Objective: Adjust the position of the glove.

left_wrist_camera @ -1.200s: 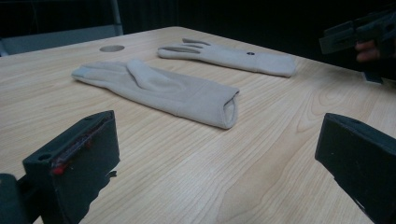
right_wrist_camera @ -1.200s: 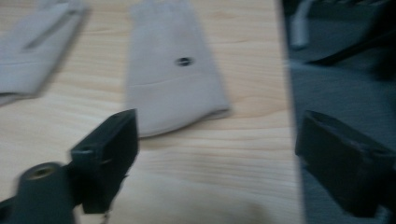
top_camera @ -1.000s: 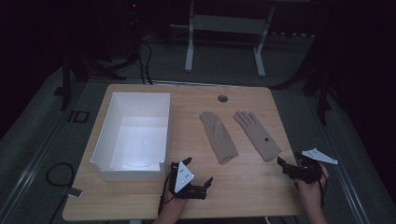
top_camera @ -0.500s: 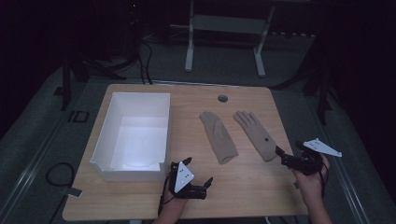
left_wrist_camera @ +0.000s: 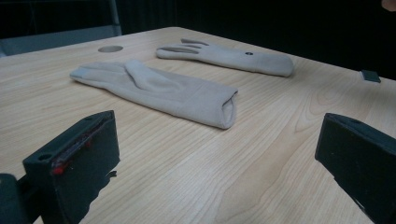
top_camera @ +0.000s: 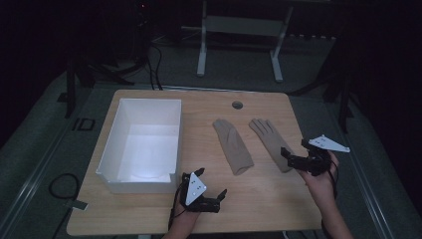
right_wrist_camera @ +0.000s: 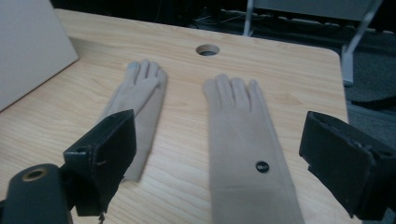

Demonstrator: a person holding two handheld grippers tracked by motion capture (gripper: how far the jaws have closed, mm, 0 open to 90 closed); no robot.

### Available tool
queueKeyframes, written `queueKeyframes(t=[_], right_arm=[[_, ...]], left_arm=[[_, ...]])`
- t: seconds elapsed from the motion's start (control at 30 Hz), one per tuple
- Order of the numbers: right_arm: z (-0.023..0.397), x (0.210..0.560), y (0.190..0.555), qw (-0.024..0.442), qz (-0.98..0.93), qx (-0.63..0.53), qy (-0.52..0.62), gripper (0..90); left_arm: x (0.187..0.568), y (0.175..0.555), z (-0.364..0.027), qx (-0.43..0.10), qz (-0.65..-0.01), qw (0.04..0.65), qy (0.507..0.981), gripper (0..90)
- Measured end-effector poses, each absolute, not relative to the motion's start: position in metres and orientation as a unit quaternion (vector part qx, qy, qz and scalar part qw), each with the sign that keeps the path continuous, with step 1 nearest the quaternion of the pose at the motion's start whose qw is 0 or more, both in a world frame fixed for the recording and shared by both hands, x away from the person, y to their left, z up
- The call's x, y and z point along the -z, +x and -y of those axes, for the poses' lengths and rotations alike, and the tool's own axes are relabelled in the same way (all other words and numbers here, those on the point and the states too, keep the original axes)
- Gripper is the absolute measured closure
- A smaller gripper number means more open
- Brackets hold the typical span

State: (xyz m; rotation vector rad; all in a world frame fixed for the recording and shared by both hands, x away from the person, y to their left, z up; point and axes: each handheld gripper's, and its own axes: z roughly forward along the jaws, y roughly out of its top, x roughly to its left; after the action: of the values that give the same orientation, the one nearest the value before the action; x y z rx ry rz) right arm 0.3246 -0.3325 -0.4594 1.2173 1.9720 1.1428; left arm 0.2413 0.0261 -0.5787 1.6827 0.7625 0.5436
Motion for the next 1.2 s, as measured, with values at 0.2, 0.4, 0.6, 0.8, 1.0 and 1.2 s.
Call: queueKeyframes(t=[0.2,0.4,0.6,0.8,1.0,1.2], right_arm=[[0.320,0.456,0.329,0.273,-0.738,-0.432,0.440,10.9],[0.300,0.454,0.335,0.270,-0.747,-0.433,0.426,10.9],[0.286,0.454,0.343,0.260,-0.753,-0.440,0.415,12.7],[0.274,0.456,0.350,0.254,-0.758,-0.442,0.406,13.7],[0.257,0.462,0.358,0.249,-0.772,-0.433,0.393,15.3],[0.240,0.473,0.369,0.227,-0.787,-0.430,0.379,20.4]], left_arm=[[0.579,0.241,-0.026,-0.232,-0.325,0.572,0.717,0.1],[0.579,0.241,-0.026,-0.231,-0.324,0.572,0.718,0.1],[0.579,0.241,-0.026,-0.231,-0.323,0.572,0.718,0.1],[0.579,0.241,-0.026,-0.230,-0.324,0.572,0.717,0.1],[0.579,0.241,-0.026,-0.230,-0.323,0.572,0.718,0.1],[0.579,0.241,-0.026,-0.231,-0.322,0.572,0.718,0.1]])
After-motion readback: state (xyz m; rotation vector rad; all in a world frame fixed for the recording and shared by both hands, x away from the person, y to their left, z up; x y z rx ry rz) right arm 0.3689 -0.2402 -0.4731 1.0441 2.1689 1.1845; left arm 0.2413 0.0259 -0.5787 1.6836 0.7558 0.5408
